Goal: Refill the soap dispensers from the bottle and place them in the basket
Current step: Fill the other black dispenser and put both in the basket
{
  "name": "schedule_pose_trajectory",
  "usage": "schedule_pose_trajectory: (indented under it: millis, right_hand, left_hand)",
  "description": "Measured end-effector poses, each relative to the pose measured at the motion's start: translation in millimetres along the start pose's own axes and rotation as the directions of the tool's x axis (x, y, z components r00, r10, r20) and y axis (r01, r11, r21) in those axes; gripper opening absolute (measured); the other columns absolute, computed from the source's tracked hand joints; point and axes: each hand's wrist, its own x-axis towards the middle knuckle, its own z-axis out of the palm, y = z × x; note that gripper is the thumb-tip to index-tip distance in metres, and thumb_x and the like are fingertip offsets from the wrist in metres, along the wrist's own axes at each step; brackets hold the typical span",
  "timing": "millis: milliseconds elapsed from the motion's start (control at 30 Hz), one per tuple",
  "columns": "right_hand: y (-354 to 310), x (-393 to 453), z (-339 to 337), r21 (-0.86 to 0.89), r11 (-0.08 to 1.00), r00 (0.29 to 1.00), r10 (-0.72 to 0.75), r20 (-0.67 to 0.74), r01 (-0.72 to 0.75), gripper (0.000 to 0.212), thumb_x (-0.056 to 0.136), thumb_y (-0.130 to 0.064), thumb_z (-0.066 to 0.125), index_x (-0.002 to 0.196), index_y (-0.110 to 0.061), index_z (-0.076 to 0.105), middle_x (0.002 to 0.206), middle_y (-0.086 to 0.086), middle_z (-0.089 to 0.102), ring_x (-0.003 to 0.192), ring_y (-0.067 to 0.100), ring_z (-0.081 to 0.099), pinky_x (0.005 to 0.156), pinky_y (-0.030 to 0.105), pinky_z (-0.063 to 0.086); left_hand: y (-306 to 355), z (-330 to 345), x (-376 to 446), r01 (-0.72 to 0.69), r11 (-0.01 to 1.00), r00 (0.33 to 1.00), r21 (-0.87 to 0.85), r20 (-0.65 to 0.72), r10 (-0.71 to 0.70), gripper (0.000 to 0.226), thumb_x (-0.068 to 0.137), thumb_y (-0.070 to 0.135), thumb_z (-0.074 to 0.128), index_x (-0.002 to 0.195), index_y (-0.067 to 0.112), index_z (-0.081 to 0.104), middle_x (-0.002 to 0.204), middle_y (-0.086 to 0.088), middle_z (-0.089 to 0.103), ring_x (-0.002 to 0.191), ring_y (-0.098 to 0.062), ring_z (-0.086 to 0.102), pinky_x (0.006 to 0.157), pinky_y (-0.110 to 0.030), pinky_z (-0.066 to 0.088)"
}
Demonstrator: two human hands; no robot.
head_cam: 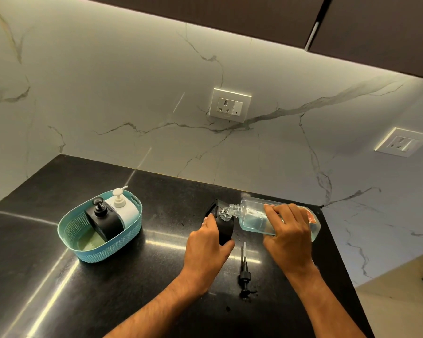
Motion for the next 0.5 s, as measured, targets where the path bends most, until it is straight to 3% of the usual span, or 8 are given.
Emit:
schedule_pose_trajectory:
  millis: [500]
  right_hand:
    - [-1.5, 1.6, -3.3, -0.018, 0.999, 0.999, -0.027, -0.019, 0.027, 0.064, 0.052, -0.006, 0.095, 0.112, -0.001, 0.073, 0.103, 0.015, 0.070, 0.097, 0.033, 0.064, 0.082, 0.044, 0.054]
  left_hand:
    - [1.8, -1.8, -1.0, 0.014, 1.000, 1.000, 0.003, 0.011, -0.014, 0.058, 0.089, 0.046, 0.072, 0.132, 0.015, 0.049, 0.119, -0.002, 0.070, 0.102, -0.020, 0.072, 0.079, -0.025, 0.061]
